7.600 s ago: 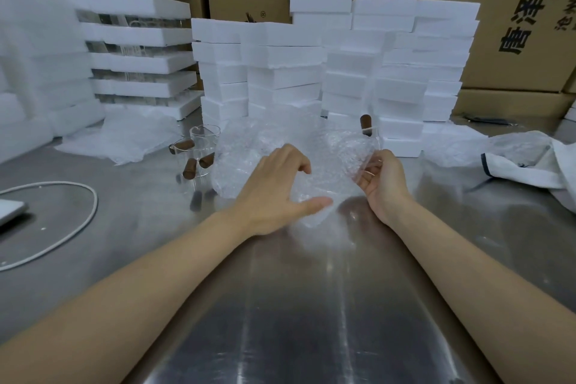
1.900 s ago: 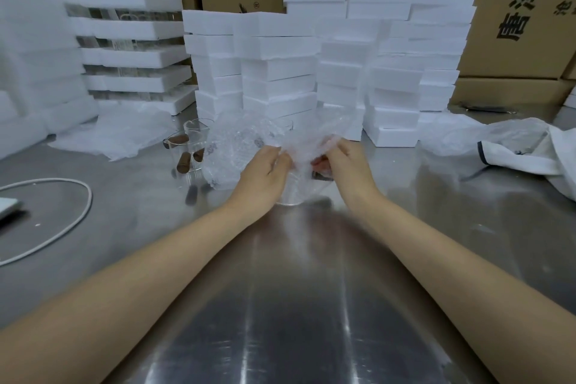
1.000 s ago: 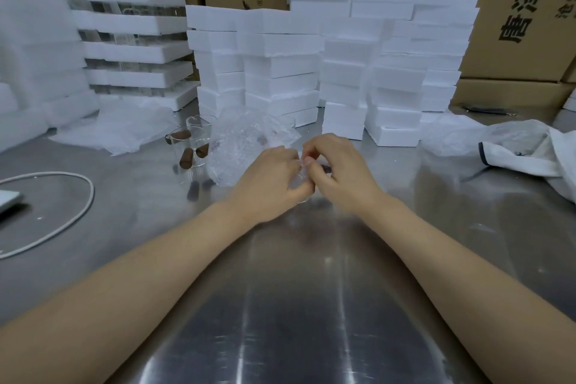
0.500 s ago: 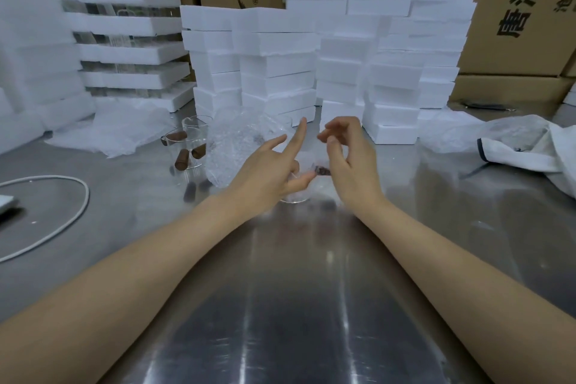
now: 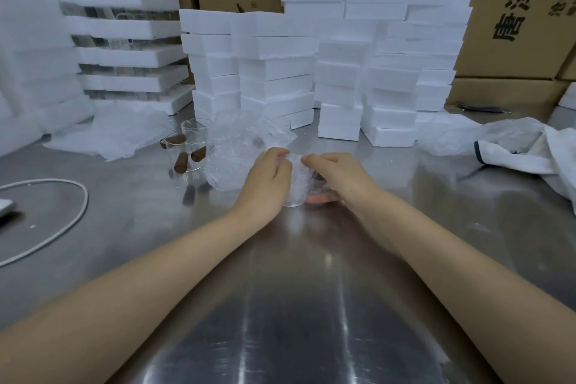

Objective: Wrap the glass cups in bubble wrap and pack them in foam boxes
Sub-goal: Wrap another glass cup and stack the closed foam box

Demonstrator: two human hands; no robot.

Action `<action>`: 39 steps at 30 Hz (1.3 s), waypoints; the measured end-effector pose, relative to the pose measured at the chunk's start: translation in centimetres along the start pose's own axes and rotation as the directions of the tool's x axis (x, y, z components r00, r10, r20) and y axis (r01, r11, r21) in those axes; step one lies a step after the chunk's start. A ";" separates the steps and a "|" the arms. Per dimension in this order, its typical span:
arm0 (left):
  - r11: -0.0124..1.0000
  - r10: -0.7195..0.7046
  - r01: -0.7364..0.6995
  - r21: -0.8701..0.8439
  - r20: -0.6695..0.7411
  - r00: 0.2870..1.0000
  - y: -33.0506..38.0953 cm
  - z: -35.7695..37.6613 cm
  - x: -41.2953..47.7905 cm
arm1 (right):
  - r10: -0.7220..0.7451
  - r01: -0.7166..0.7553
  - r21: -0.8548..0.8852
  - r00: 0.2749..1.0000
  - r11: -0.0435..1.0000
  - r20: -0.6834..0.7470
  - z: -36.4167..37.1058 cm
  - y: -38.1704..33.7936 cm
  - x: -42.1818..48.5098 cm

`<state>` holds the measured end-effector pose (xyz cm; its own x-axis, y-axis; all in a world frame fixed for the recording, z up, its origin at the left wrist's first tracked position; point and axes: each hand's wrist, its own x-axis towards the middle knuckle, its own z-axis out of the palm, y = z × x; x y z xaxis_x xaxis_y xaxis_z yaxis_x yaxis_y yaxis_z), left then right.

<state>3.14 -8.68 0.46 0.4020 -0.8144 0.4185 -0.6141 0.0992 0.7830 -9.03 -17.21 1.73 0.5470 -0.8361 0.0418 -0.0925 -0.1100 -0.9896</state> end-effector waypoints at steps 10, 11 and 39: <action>0.959 0.215 -0.254 -0.128 -0.259 0.942 0.9 -1.2 0.3 | -0.639 0.503 -0.441 0.729 0.743 -0.246 2.1 -0.5 -1.3; 0.959 0.244 -0.271 -0.082 -0.247 0.938 0.9 -1.0 0.3 | -0.694 0.561 -0.456 0.690 0.691 -0.204 1.8 -0.5 -1.4; 0.737 0.301 -0.324 0.594 0.141 0.943 1.9 -0.7 -1.2 | -0.502 0.409 -0.645 0.864 0.645 0.046 2.2 -1.0 -2.3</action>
<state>1.99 -7.07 1.75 0.0984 -0.8188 0.5656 -0.9858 -0.0024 0.1679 -8.33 -14.01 2.30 0.5571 -0.6422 0.5265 -0.3723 -0.7599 -0.5329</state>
